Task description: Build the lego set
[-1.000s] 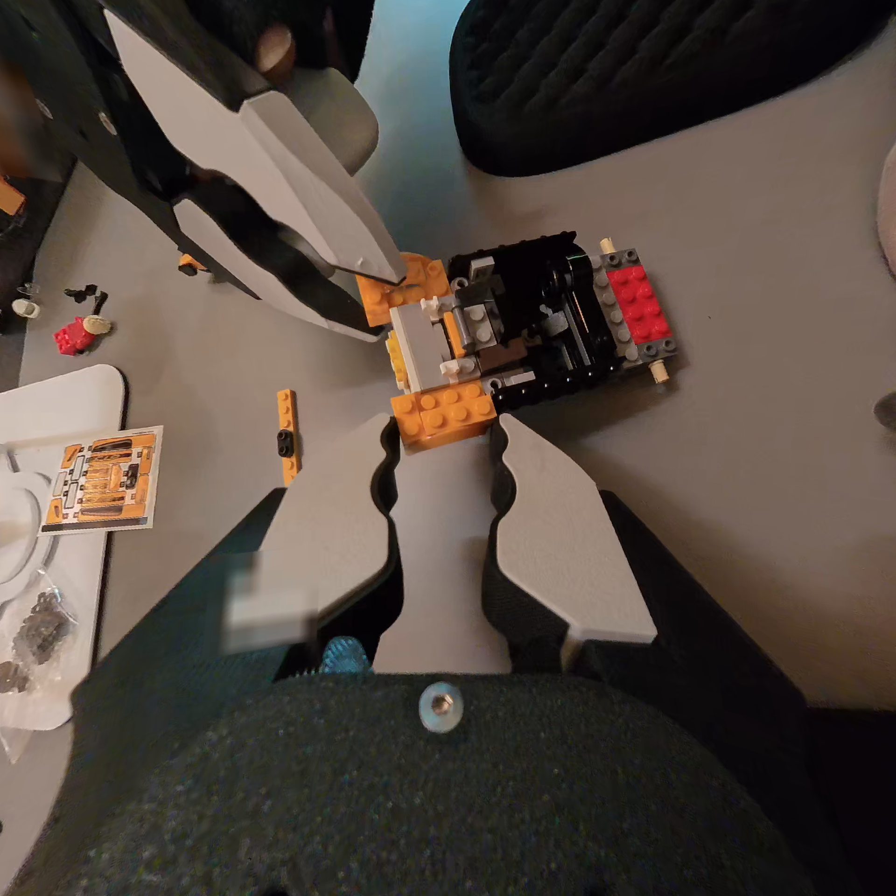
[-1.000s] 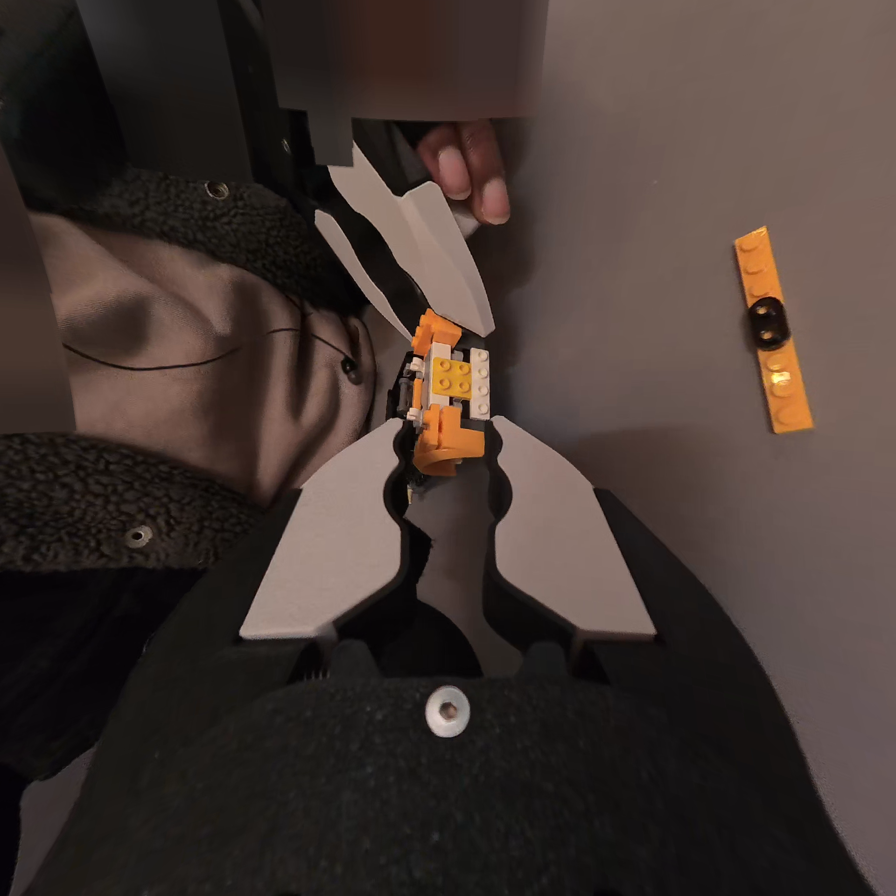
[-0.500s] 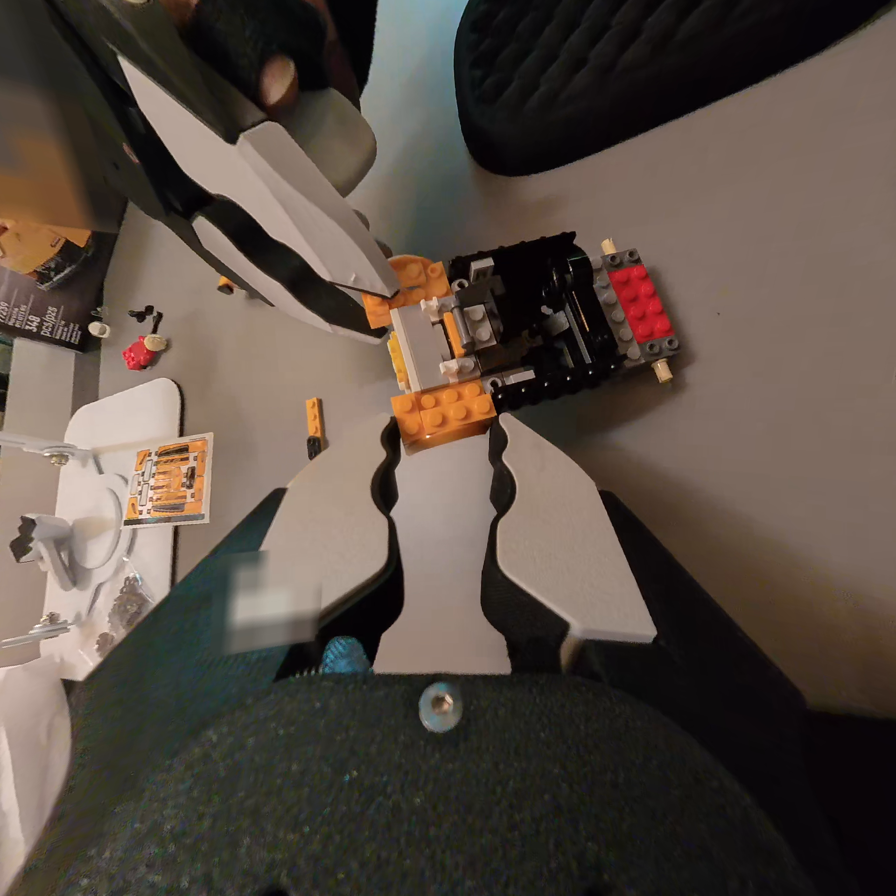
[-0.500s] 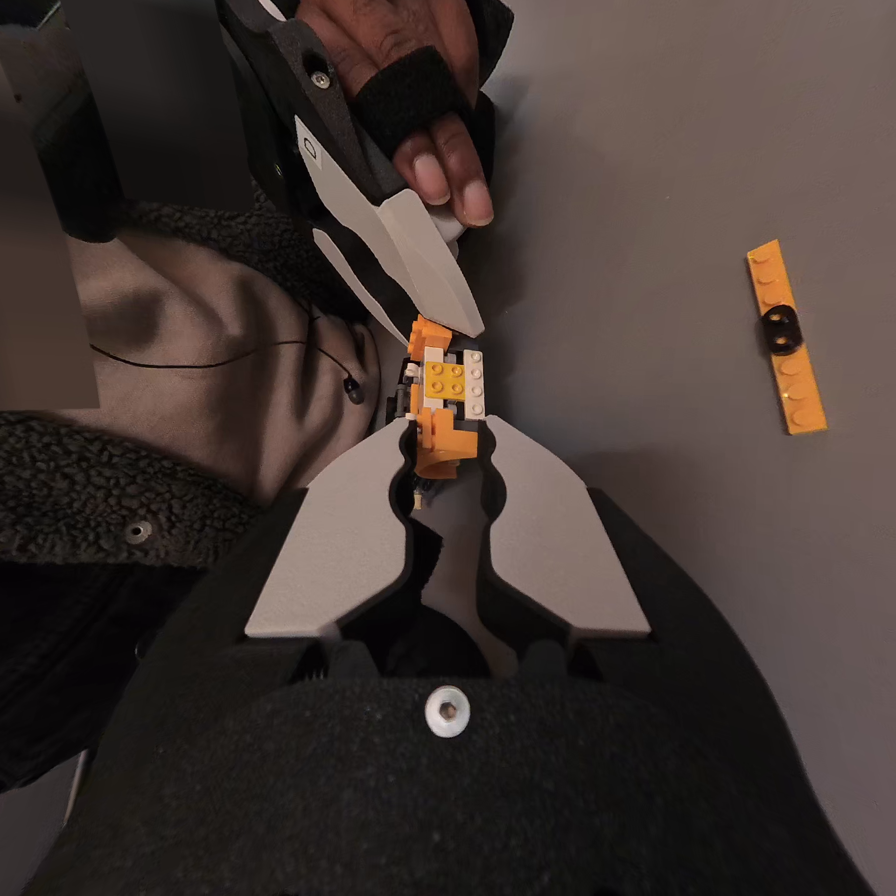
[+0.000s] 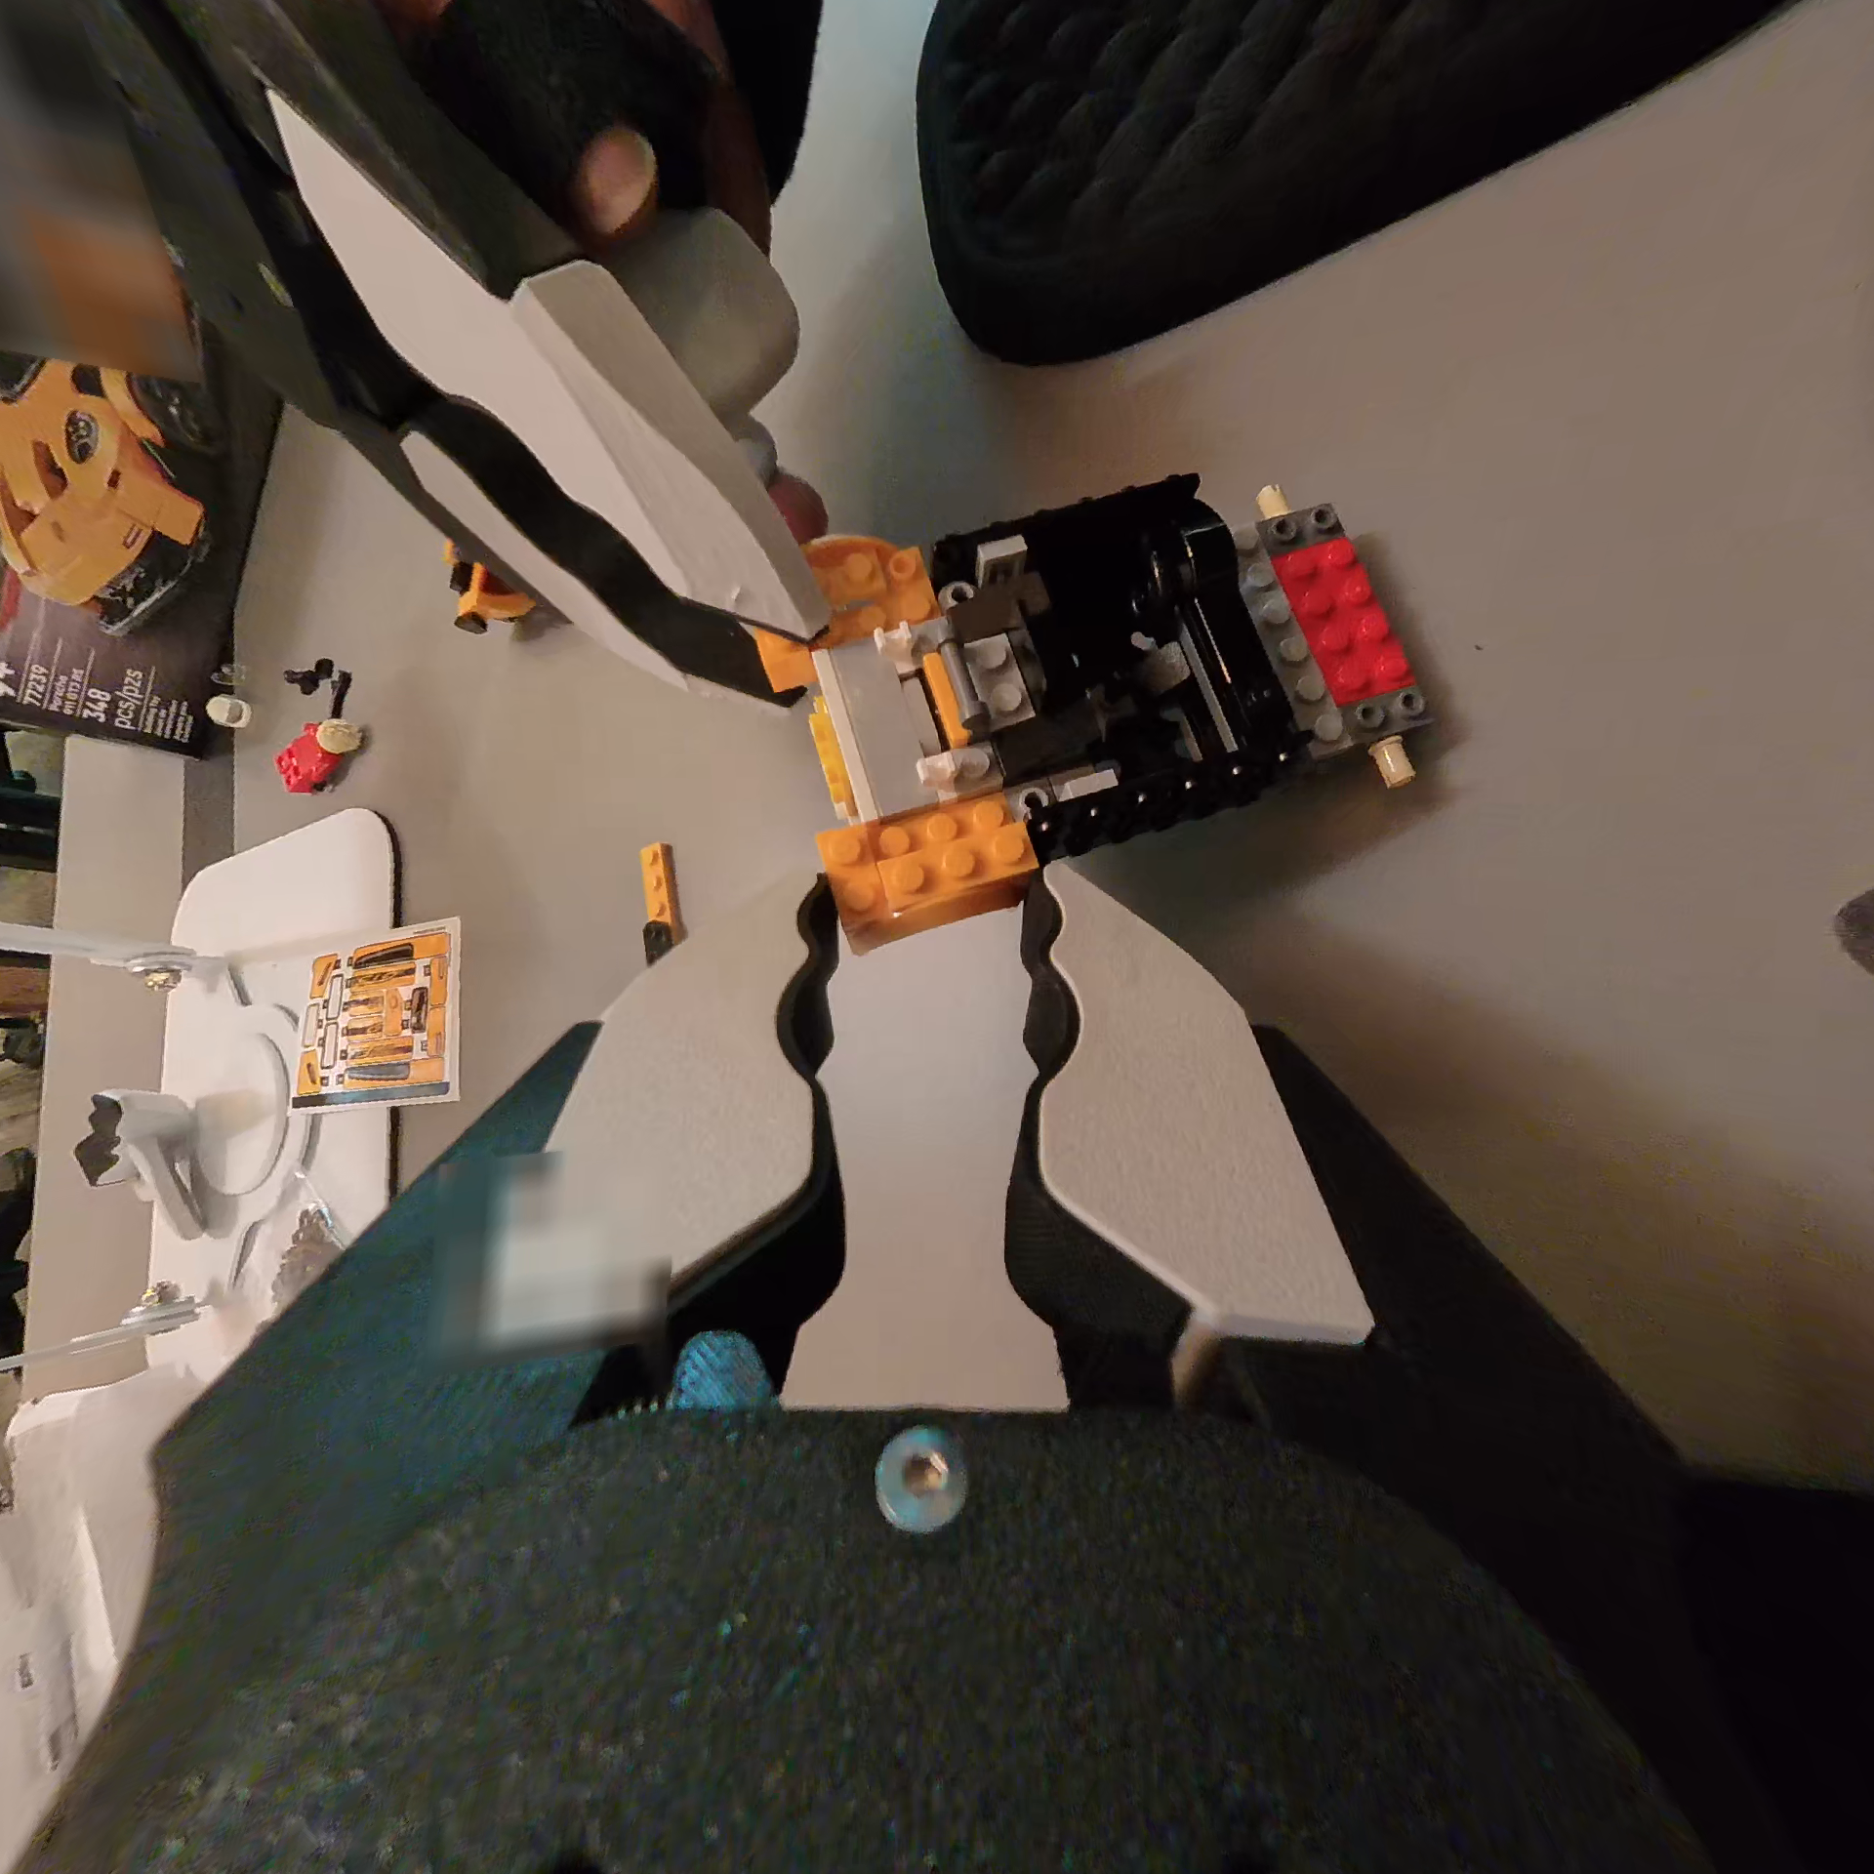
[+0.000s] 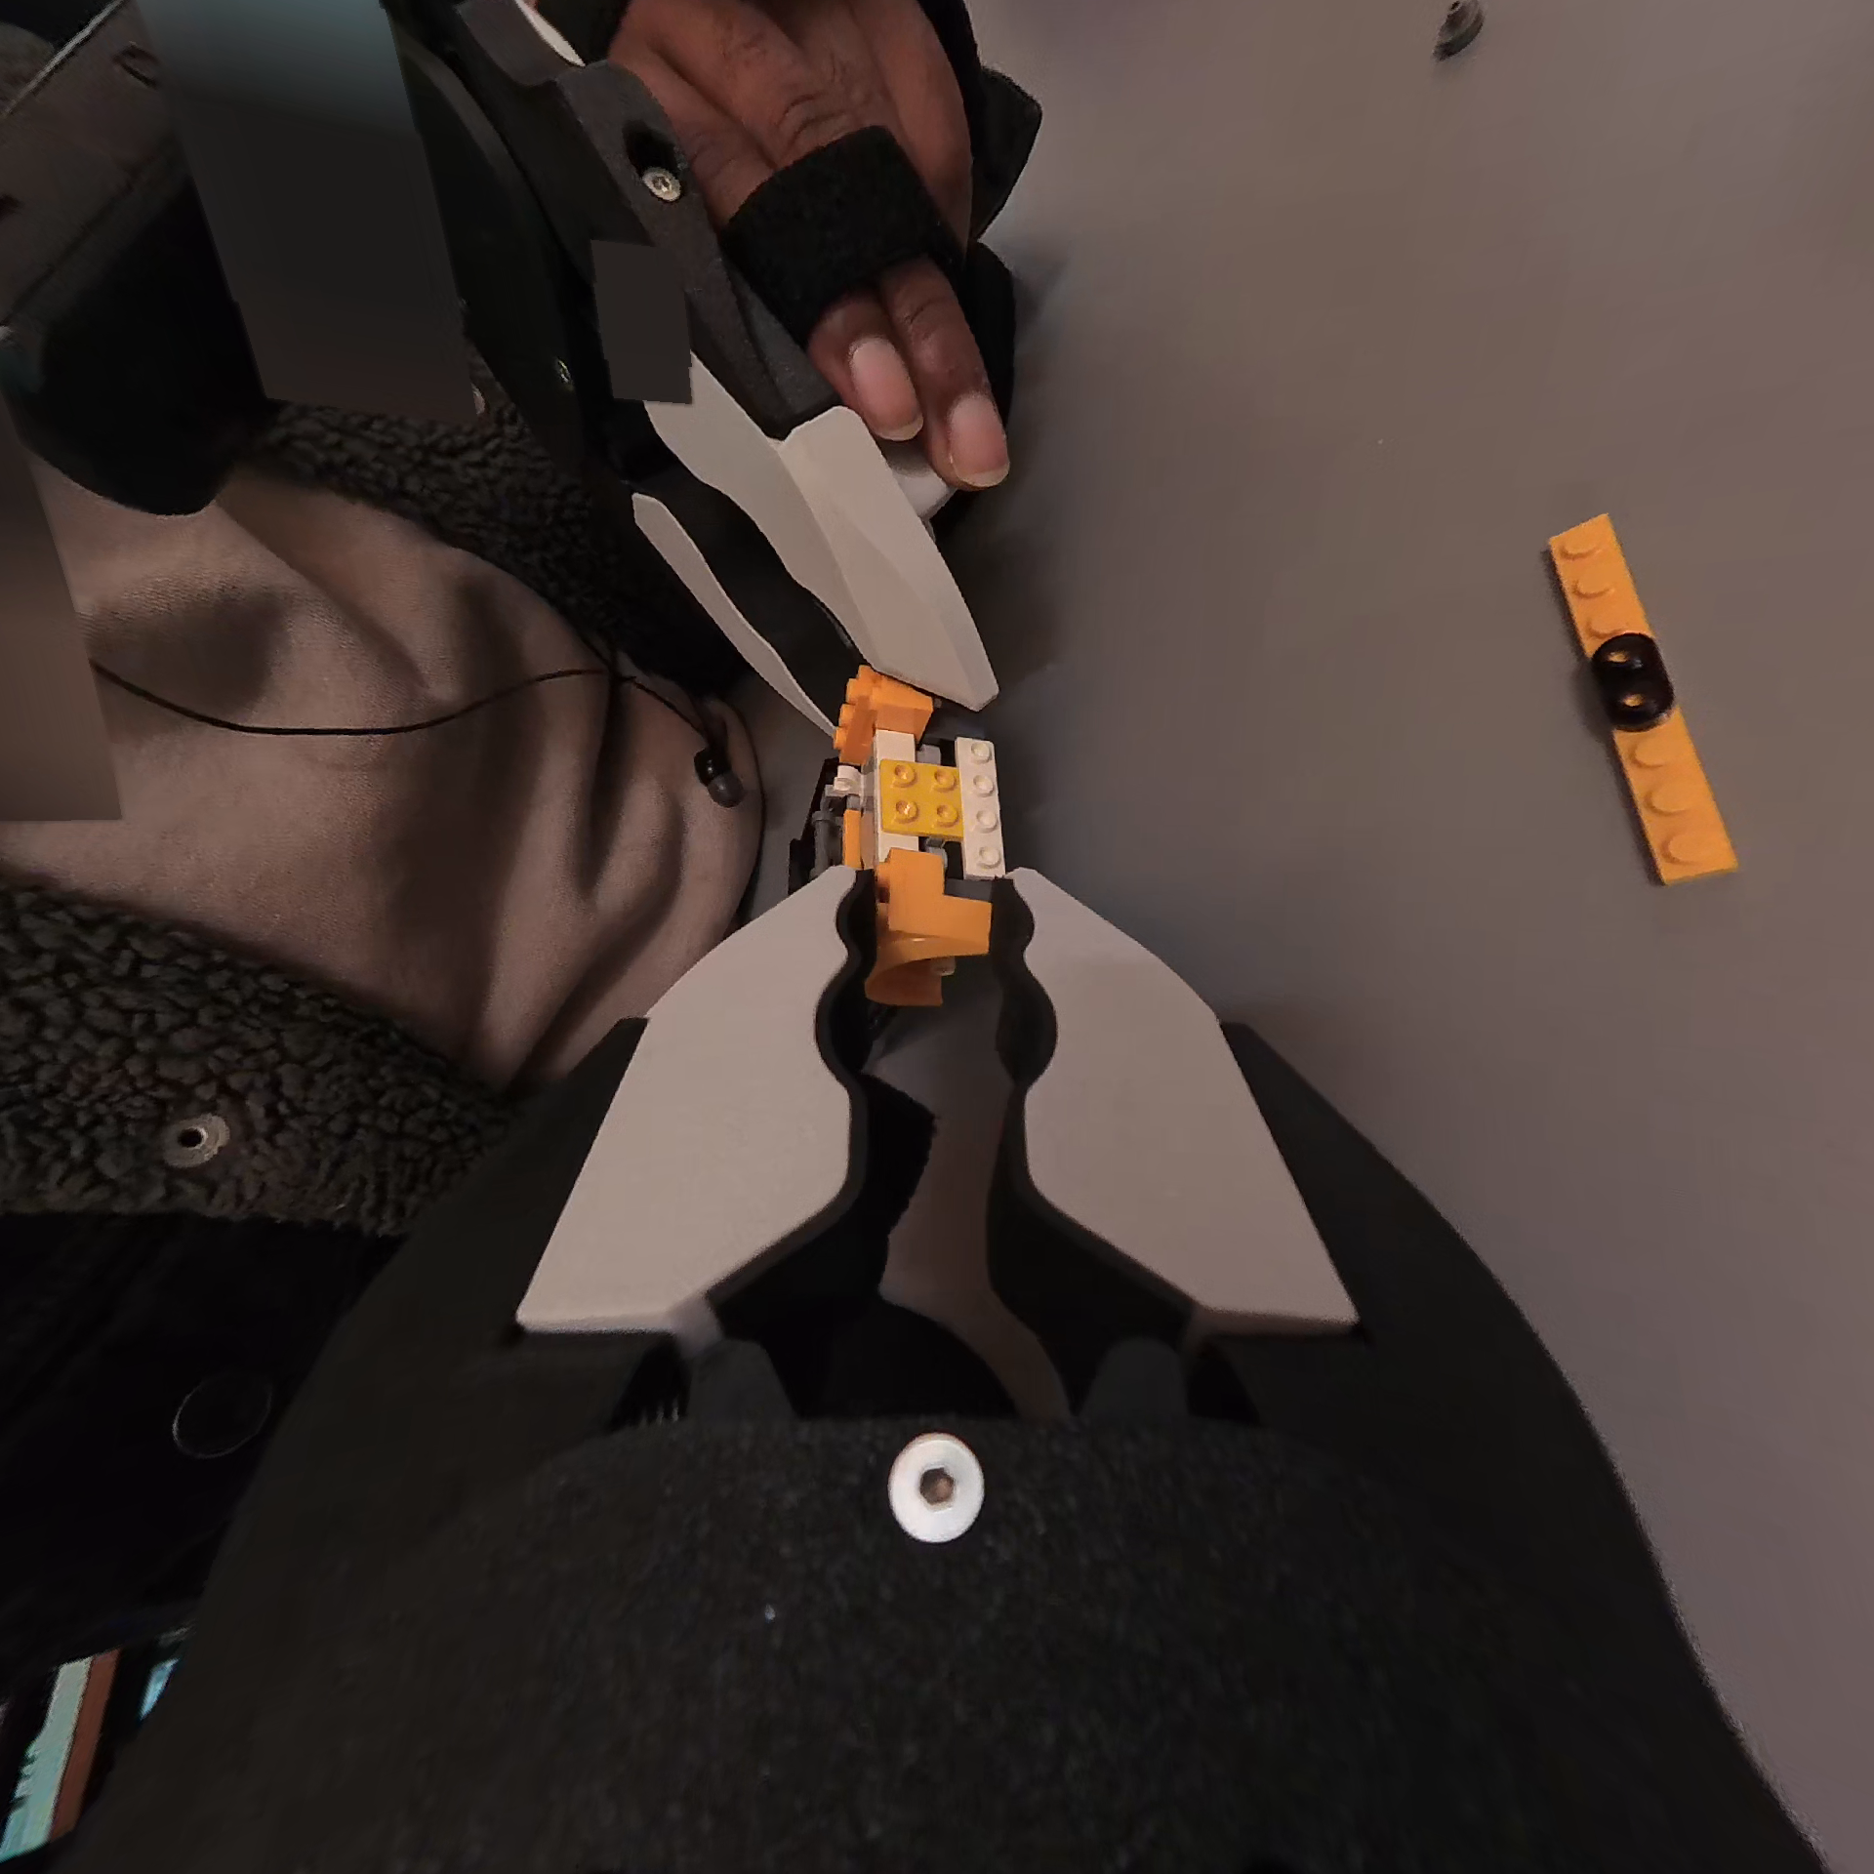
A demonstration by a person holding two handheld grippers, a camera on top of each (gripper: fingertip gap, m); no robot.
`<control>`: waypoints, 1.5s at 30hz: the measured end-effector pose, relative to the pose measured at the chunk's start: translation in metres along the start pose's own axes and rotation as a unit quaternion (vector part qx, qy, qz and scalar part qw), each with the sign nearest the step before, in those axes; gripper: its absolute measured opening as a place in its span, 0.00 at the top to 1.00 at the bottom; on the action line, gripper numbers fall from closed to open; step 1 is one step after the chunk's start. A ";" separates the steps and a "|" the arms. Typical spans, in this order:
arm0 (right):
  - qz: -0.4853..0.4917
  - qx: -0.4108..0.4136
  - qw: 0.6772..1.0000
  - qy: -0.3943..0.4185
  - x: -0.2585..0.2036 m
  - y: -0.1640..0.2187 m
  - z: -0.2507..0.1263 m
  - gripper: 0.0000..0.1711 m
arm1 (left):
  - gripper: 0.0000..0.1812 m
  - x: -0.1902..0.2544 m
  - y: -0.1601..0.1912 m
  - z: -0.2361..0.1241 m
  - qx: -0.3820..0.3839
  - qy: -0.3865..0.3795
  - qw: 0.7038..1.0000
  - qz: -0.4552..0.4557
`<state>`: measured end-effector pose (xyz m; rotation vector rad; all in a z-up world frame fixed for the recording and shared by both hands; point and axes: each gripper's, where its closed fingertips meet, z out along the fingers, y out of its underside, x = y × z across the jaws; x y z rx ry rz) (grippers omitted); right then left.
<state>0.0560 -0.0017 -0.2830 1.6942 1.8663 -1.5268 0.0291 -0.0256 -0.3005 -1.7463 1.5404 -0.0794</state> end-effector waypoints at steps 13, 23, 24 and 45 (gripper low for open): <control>-0.128 -0.033 0.976 0.173 0.035 -0.028 -0.034 0.85 | 0.81 0.012 0.007 0.015 0.077 0.119 0.979 -0.149; -0.214 -0.170 0.919 0.283 0.106 -0.040 -0.017 0.89 | 0.81 0.012 0.025 0.023 0.074 0.151 0.966 -0.198; -0.214 -0.180 0.920 0.275 0.107 -0.039 -0.015 0.89 | 0.81 0.012 0.025 0.023 0.078 0.154 0.964 -0.201; -0.232 -0.175 0.913 0.285 0.102 -0.035 -0.010 0.96 | 0.78 0.002 0.034 0.020 0.077 0.147 0.958 -0.233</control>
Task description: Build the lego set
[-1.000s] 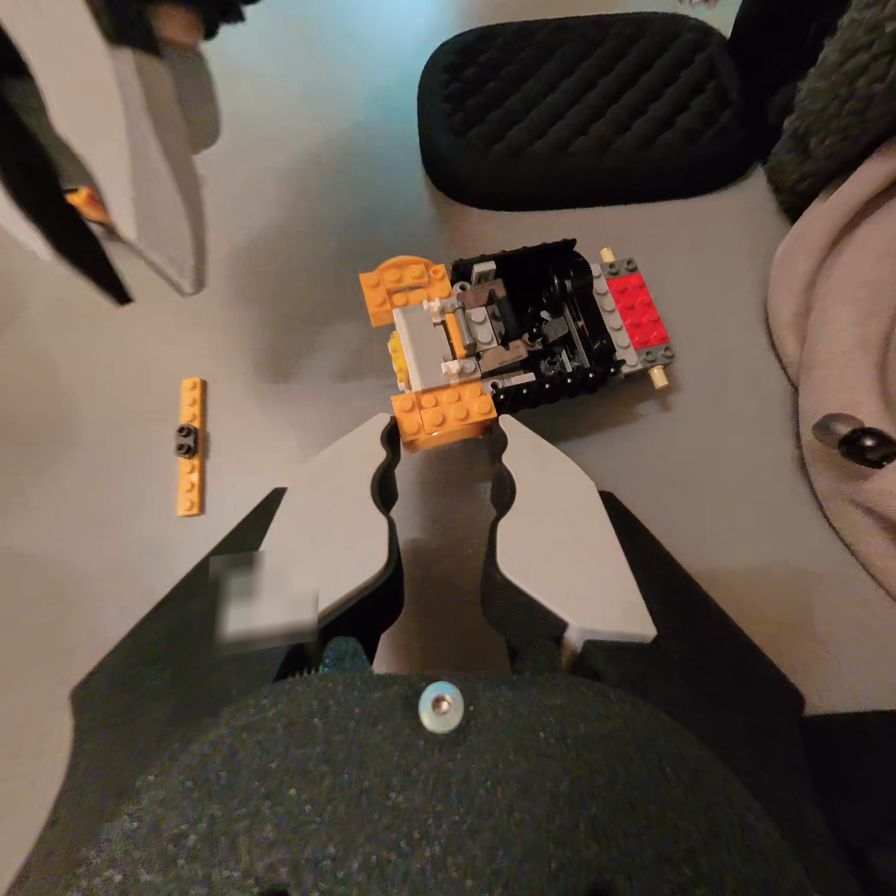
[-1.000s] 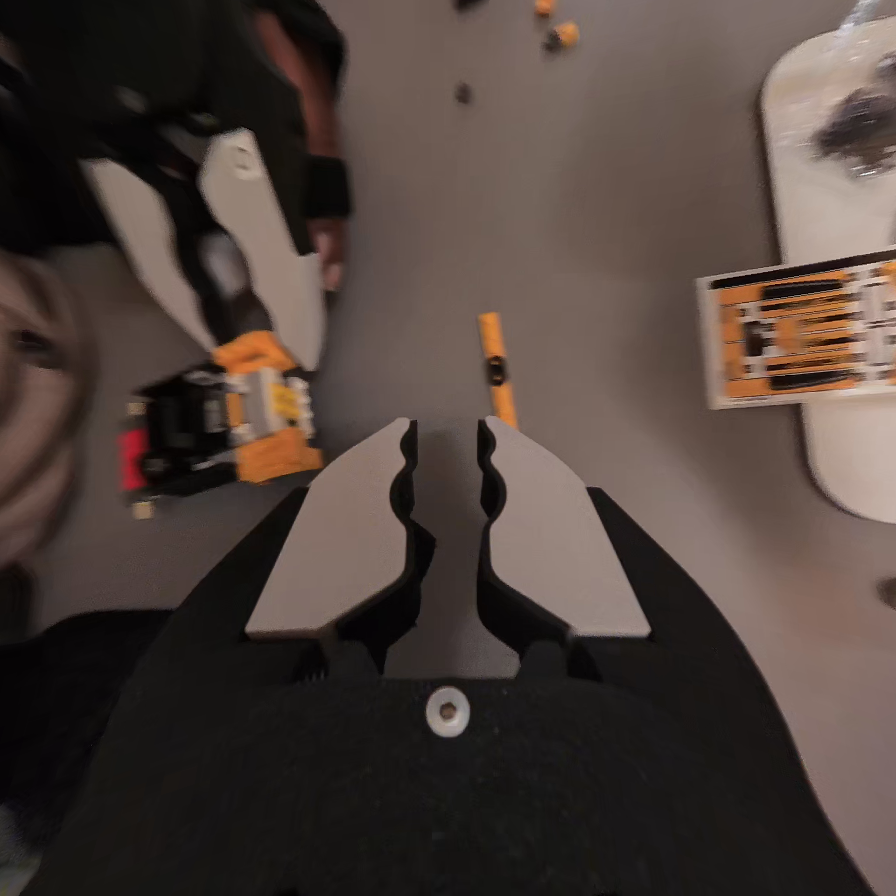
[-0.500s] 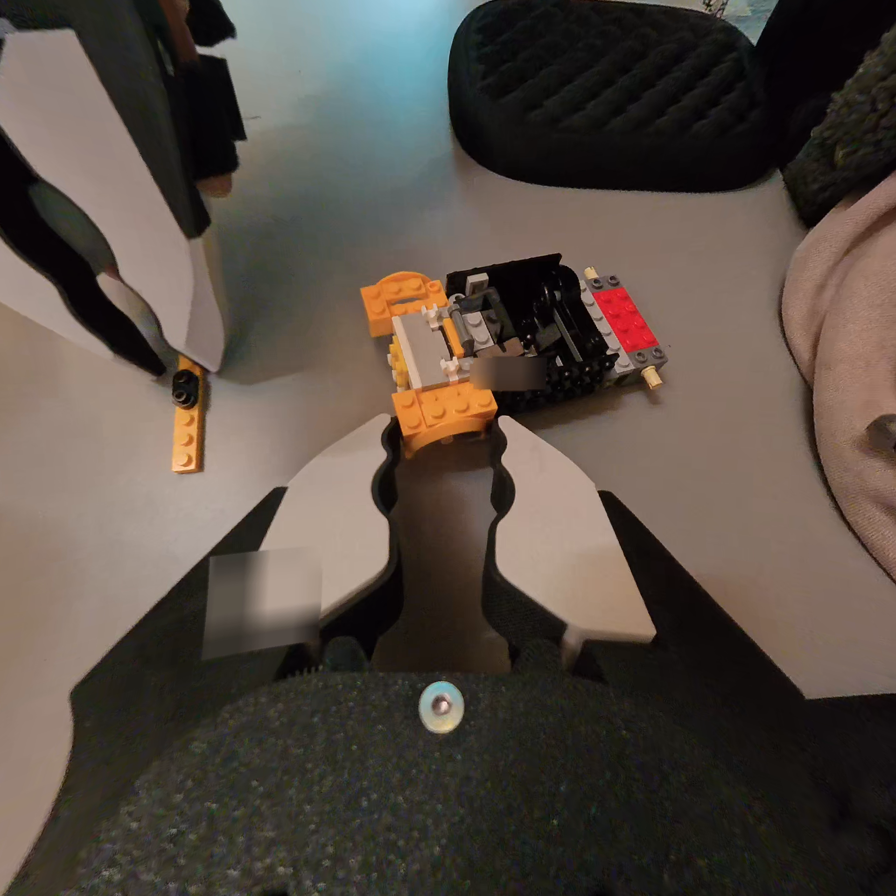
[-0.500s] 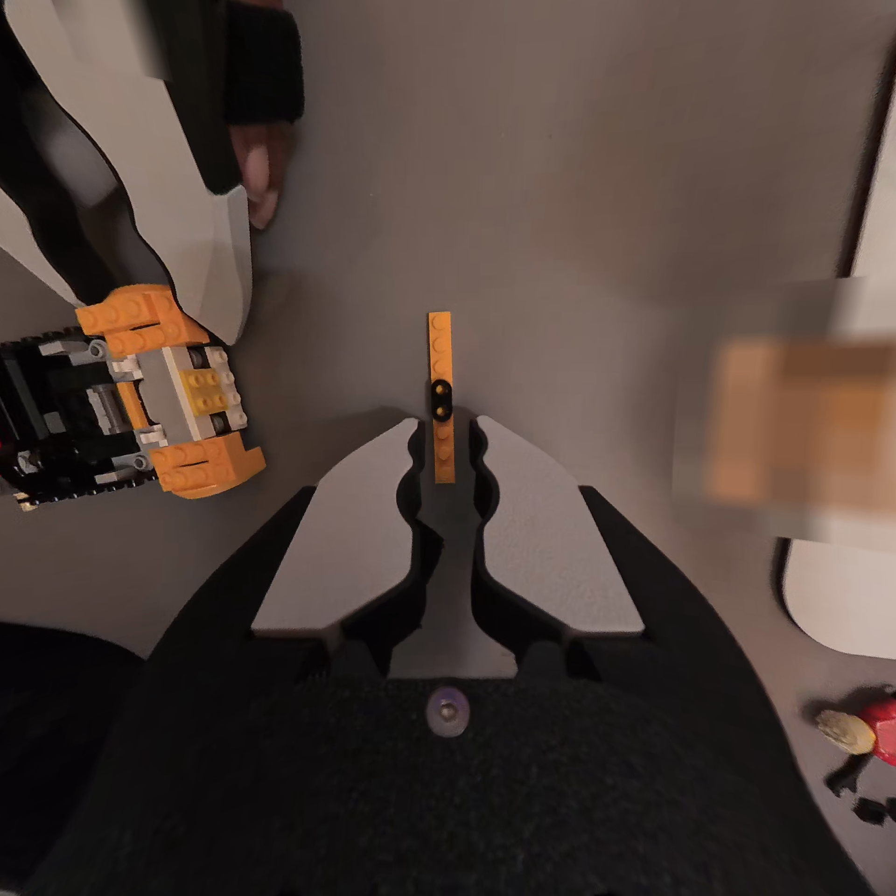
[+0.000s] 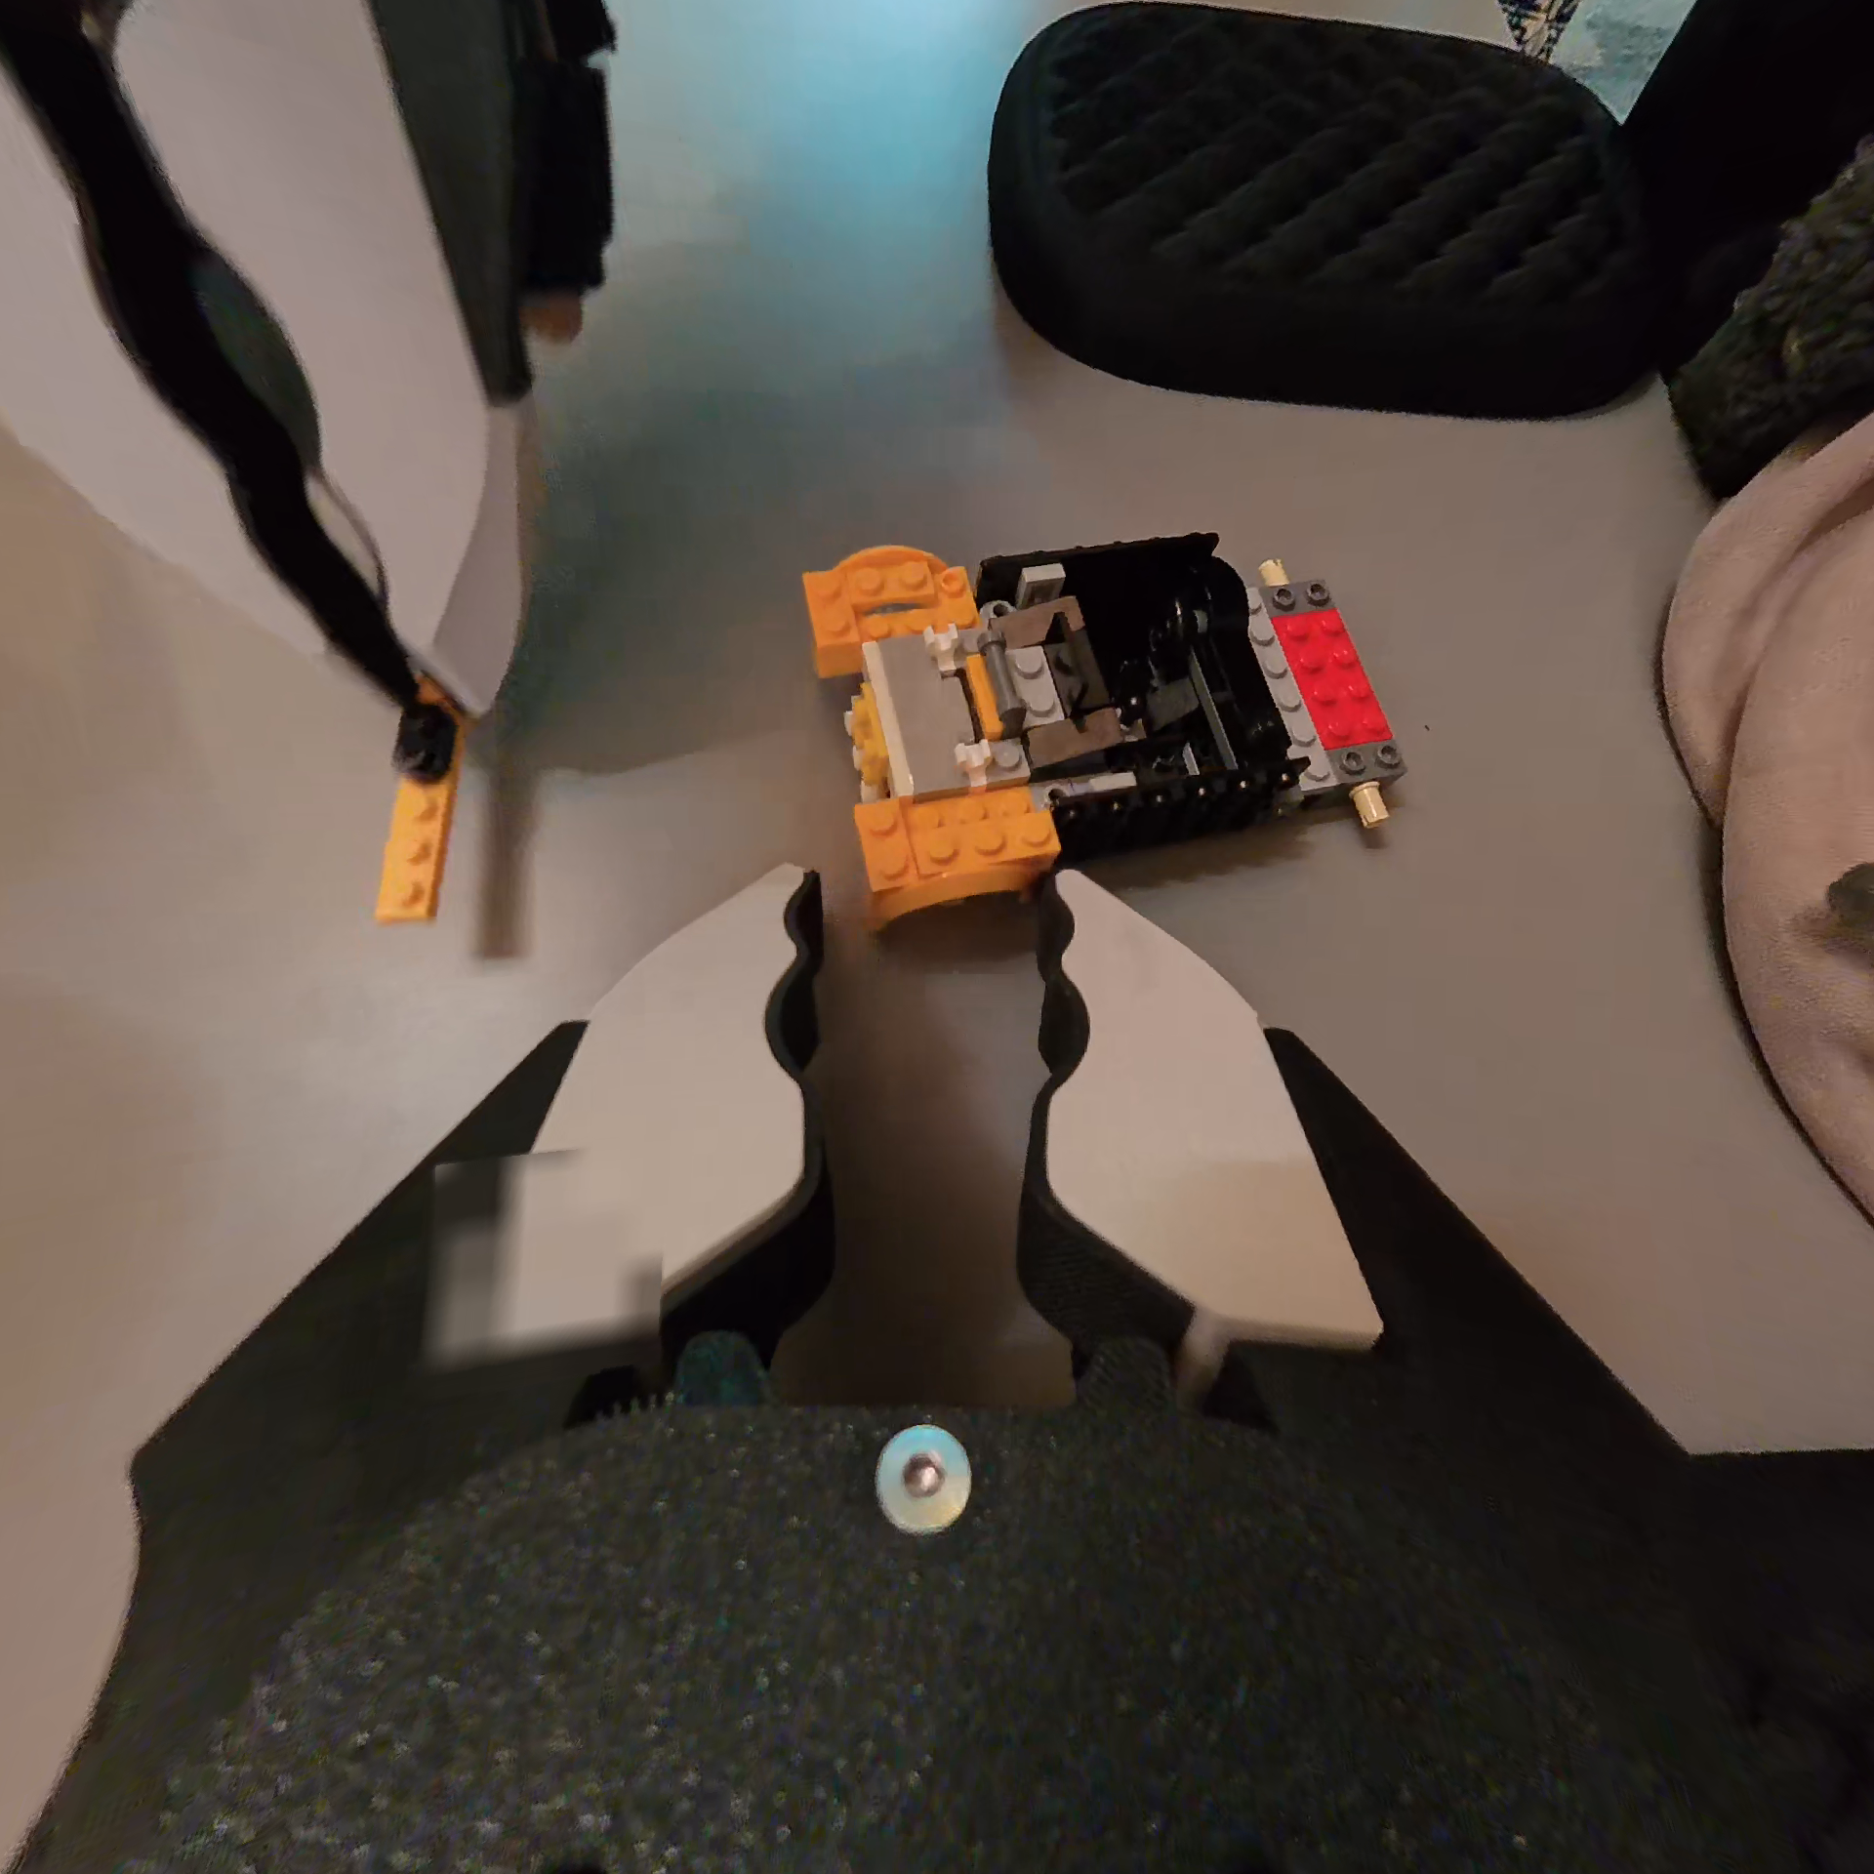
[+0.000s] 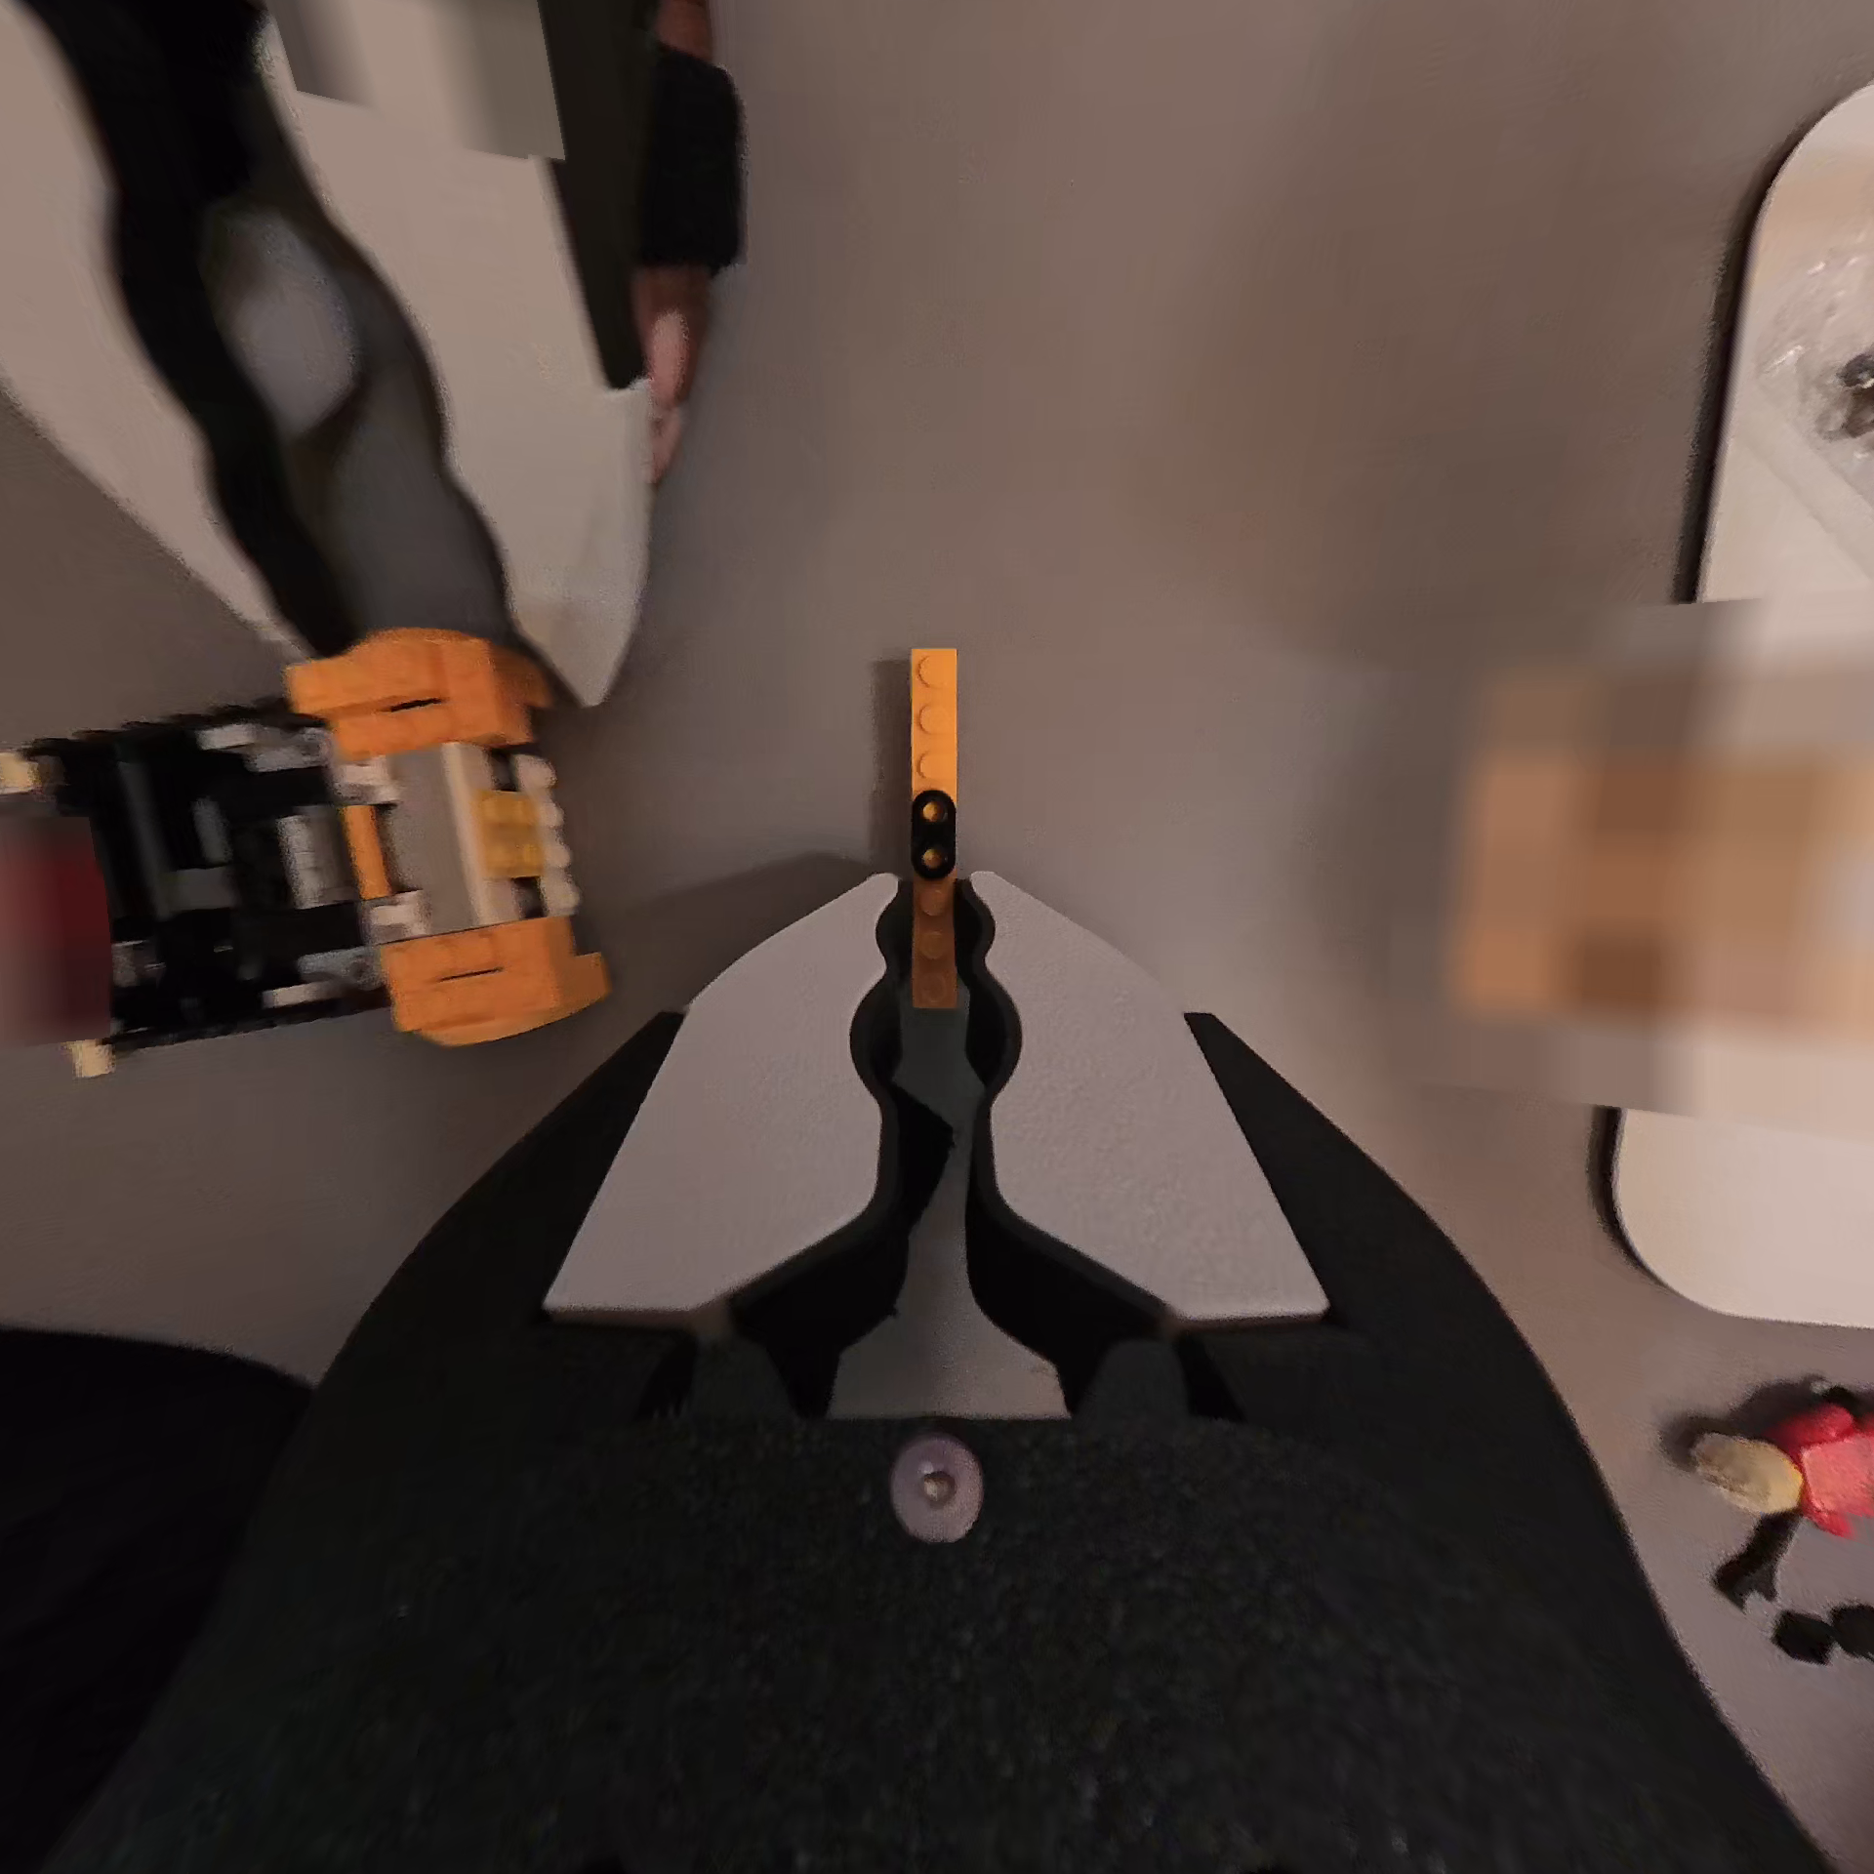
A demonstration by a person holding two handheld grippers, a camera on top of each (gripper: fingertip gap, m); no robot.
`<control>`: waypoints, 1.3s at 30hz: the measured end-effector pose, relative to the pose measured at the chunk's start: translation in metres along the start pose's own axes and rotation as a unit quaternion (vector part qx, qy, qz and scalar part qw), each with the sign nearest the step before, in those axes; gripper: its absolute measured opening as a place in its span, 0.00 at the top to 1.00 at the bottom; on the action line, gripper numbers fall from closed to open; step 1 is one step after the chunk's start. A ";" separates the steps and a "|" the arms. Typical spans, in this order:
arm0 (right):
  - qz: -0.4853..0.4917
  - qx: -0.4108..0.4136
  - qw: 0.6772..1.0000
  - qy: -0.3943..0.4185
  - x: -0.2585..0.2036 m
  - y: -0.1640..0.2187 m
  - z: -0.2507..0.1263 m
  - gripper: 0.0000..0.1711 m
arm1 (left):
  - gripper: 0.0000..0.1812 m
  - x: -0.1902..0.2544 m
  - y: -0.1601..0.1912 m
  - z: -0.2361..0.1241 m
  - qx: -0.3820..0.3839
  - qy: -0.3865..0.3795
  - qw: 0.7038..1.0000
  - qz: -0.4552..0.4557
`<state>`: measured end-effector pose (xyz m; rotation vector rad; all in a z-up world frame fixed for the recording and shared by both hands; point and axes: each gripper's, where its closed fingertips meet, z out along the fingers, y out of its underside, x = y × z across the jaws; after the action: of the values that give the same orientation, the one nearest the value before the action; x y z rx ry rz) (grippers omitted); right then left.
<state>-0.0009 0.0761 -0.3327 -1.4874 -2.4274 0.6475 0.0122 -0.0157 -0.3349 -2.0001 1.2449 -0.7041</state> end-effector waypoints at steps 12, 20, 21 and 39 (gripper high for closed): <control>-0.027 -0.001 0.999 -0.045 -0.074 -0.003 -0.014 0.96 | 0.77 -0.003 -0.004 -0.015 0.036 0.002 0.999 -0.026; -0.033 -0.024 0.998 -0.042 -0.073 -0.005 -0.010 0.96 | 0.76 0.004 -0.010 -0.013 0.044 0.012 0.999 -0.019; -0.030 -0.023 0.998 -0.046 -0.074 -0.005 -0.010 0.96 | 0.76 0.005 -0.009 -0.012 0.043 0.013 0.999 -0.018; 0.038 0.002 0.991 -0.130 -0.076 0.002 -0.023 0.85 | 0.72 0.011 -0.010 -0.005 0.027 0.012 0.999 -0.018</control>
<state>0.0447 0.0154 -0.3103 -1.5888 -2.5634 0.9162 0.0182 -0.0241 -0.3228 -1.9805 1.1937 -0.7735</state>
